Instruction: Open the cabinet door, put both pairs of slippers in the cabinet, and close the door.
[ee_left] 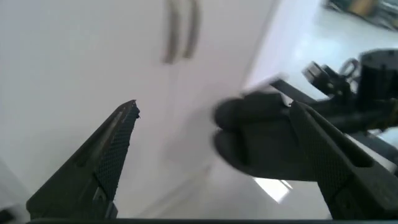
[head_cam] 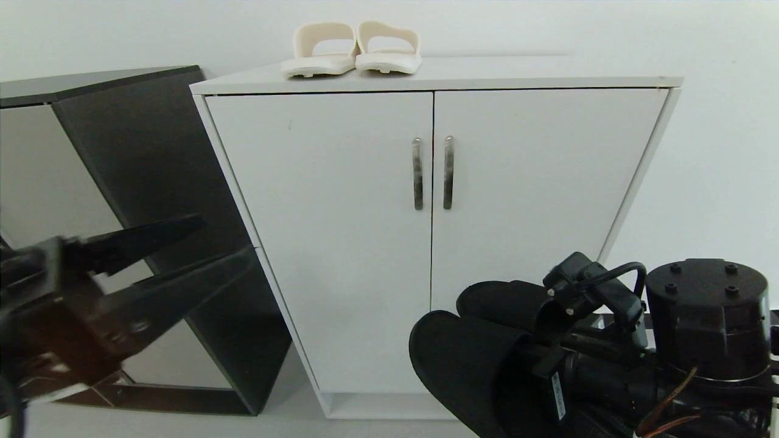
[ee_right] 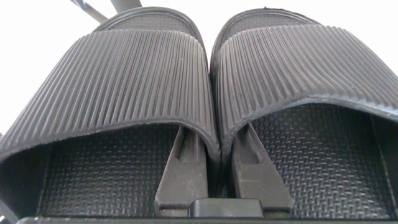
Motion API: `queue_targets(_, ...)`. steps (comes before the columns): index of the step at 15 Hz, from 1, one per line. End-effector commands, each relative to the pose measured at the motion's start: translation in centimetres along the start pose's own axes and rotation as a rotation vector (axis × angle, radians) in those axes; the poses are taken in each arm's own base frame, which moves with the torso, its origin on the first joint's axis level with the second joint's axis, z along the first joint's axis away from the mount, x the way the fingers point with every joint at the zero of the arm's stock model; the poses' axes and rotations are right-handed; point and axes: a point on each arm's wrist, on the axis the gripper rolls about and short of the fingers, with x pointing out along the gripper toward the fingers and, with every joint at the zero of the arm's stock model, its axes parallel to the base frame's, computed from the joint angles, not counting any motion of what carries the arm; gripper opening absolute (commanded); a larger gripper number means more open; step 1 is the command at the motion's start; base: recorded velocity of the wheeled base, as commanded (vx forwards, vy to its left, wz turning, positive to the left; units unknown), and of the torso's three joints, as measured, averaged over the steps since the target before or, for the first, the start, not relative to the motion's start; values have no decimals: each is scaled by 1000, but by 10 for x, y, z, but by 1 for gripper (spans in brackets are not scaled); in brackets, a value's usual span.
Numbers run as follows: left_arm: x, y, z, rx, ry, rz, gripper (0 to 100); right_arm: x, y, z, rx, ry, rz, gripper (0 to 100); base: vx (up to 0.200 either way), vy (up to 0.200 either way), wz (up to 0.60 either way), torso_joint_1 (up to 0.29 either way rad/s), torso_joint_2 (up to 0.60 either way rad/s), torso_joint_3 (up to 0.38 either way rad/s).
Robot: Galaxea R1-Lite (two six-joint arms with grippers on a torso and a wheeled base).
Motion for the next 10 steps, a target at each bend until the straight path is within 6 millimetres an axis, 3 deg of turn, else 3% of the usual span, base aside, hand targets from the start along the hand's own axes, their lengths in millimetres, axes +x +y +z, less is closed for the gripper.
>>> queue_targets(1,67,-15,-2,-30,95,-162,100,8,1,-7,-3,15,0,0,0,0,0,0,0,0)
queue_targets(7,158,-40,14,-101,86,-280,100,11,2,-15,-7,20,41,0,0,0,0,0,0,0)
queue_targets(10,192,-43,21,-138,122,-351,100,8,2,-14,-6,11,44,0,0,0,0,0,0,0)
